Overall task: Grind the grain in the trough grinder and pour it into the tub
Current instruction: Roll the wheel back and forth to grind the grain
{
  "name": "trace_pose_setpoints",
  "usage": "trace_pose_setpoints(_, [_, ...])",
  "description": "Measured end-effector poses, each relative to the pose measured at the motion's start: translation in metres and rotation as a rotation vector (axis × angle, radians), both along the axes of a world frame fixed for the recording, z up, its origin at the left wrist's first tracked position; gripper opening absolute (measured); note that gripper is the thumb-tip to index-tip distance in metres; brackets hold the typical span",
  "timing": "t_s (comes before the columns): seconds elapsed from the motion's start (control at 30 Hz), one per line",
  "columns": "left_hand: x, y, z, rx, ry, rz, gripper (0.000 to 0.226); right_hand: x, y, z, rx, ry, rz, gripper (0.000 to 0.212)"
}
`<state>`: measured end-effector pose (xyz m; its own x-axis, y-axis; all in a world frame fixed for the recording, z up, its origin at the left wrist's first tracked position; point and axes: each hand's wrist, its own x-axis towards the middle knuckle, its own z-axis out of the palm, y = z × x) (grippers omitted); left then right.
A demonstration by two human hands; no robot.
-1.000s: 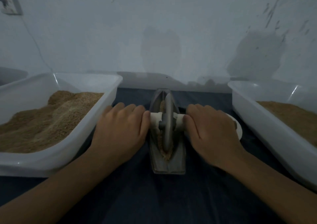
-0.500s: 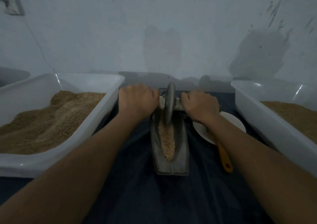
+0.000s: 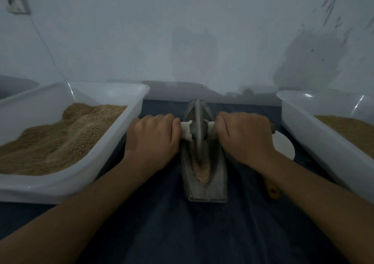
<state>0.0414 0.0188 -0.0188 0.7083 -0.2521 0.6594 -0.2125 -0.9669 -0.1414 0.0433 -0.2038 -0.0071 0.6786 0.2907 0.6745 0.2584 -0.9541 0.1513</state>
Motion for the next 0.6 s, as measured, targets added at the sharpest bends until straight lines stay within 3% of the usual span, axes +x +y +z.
trace_pose_setpoints(0.07, [0.022, -0.006, 0.002, 0.157, 0.004, 0.037, 0.022, 0.027, 0.001, 0.009, -0.087, -0.004, -0.054, 0.039])
trace_pose_setpoints(0.13, [0.044, -0.015, 0.008, 0.199, 0.072, 0.088, 0.014, 0.057, 0.0, 0.021, -0.094, 0.167, -0.114, 0.036])
trace_pose_setpoints(0.23, [0.069, -0.022, 0.016, 0.125, 0.13, 0.153, 0.031, 0.08, -0.001, 0.03, -0.079, 0.381, -0.159, 0.038])
trace_pose_setpoints(0.37, [0.049, -0.018, 0.016, 0.205, 0.098, 0.084, 0.013, 0.061, -0.001, 0.02, -0.02, 0.318, -0.166, 0.037])
trace_pose_setpoints(0.5, [0.009, -0.006, 0.006, 0.07, 0.088, 0.022, 0.022, 0.009, -0.003, 0.007, -0.141, 0.08, 0.01, 0.021])
trace_pose_setpoints(0.6, [-0.02, 0.003, 0.001, -0.06, 0.097, -0.047, 0.034, -0.022, -0.002, 0.006, -0.005, 0.055, 0.02, 0.03])
